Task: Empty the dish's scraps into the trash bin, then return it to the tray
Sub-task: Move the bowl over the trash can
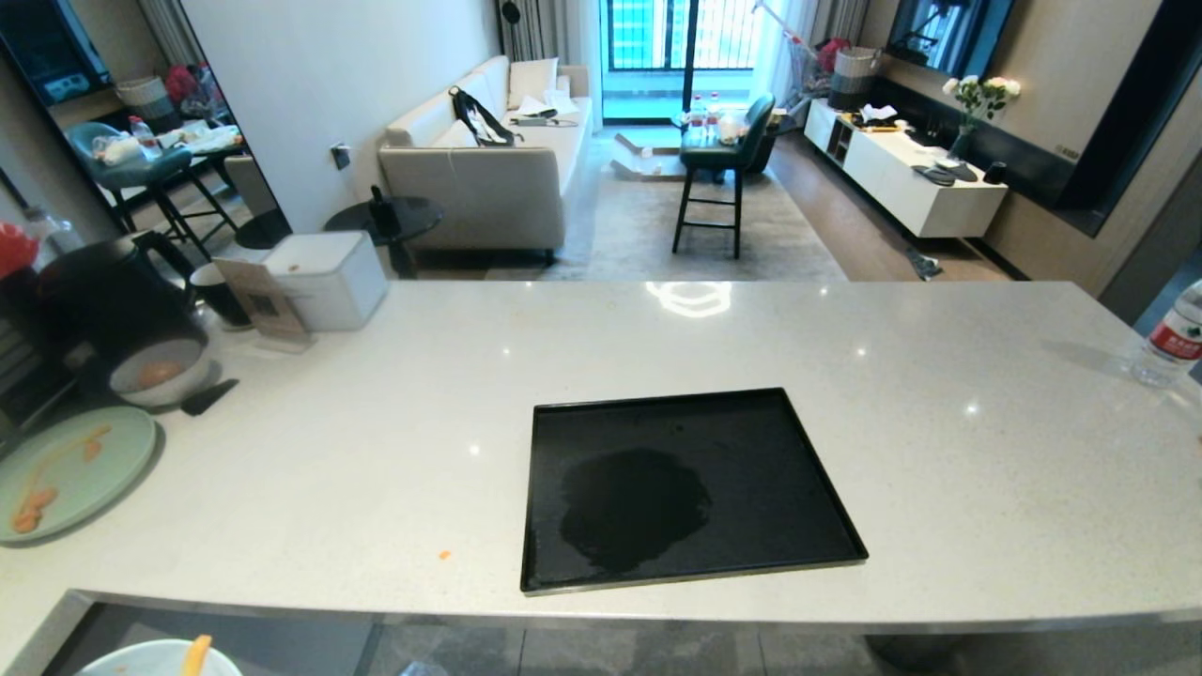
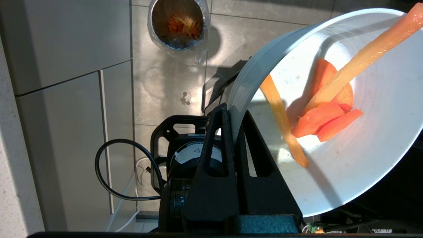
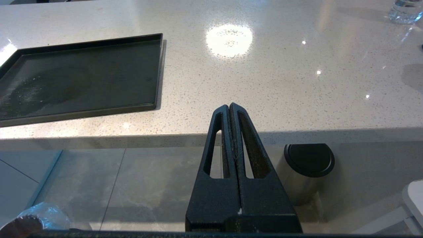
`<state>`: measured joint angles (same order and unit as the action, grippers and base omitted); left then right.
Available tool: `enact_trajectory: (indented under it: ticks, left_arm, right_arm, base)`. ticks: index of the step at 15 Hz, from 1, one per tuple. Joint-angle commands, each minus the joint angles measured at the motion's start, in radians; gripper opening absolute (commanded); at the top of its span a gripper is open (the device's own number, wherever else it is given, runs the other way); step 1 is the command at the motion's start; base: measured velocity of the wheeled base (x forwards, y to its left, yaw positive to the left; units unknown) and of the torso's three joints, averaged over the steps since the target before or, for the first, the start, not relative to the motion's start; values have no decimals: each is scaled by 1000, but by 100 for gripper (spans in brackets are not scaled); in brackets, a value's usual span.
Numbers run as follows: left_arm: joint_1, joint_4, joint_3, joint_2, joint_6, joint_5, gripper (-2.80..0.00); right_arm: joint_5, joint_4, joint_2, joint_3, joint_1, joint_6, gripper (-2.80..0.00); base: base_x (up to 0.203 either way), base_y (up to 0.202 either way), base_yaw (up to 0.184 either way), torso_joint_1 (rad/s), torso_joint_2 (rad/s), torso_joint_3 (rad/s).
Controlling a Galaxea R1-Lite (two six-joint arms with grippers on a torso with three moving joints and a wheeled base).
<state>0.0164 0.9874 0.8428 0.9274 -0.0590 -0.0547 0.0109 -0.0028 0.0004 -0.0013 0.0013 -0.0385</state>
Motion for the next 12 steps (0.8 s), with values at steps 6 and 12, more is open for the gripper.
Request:
enact_trajectory:
  ticks: [6, 12]
  left_arm:
    - [-4, 7, 2, 2, -2, 1, -280]
    - [-10, 8, -4, -1, -4, 1, -280]
  right_arm:
    - [0, 0, 0, 0, 0, -1, -280]
    - [0, 0, 0, 1, 0, 0, -280]
  base:
    - [0, 0, 0, 0, 0, 0]
    - [0, 0, 0, 0, 0, 0]
